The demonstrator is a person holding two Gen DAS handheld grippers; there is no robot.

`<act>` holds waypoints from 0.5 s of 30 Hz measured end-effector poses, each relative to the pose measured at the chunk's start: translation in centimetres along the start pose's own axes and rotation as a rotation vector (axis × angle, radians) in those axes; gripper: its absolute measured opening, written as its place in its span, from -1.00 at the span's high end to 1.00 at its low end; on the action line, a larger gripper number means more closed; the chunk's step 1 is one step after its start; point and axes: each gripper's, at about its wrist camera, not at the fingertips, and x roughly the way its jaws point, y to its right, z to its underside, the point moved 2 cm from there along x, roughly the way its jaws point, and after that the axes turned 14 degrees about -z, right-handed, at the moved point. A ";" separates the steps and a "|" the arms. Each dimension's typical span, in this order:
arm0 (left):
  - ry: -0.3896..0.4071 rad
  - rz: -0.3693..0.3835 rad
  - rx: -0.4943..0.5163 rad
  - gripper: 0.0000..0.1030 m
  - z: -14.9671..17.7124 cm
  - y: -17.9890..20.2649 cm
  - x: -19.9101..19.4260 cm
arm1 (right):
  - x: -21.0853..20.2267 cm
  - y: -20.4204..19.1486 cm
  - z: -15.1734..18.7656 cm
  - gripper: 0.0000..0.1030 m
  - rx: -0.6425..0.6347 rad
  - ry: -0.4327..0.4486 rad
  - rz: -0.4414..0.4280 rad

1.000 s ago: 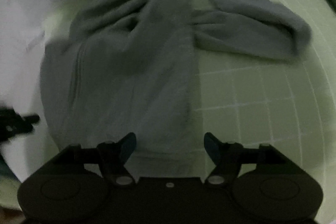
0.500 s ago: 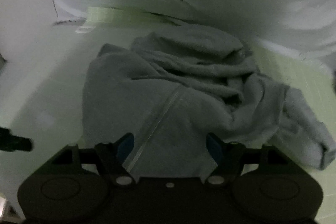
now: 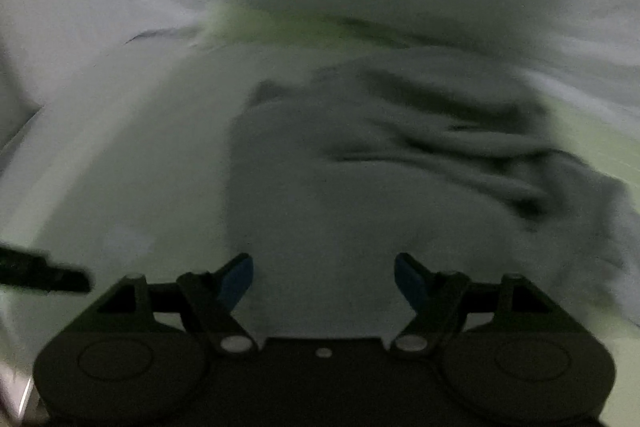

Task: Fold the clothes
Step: 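Grasp a sleeve with the right tool and spread it across the mat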

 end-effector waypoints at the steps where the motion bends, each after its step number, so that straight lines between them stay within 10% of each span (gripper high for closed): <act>1: -0.001 -0.002 -0.002 -0.20 0.0 0.0 0.0 | 0.7 -0.5 0.0 -0.52 -0.025 -0.013 -0.010; 5: 0.000 -0.007 -0.012 -0.20 -0.1 0.2 -0.2 | 2.8 -0.5 0.1 -0.29 -0.088 -0.036 0.015; 8: 0.010 -0.006 -0.023 -0.20 -0.2 0.5 -0.5 | 1.1 1.6 -0.4 0.80 -0.002 0.023 -0.045; 15: 0.037 0.011 -0.015 -0.20 0.3 3.6 -1.5 | -6.6 12.4 -0.7 0.82 0.315 0.227 0.052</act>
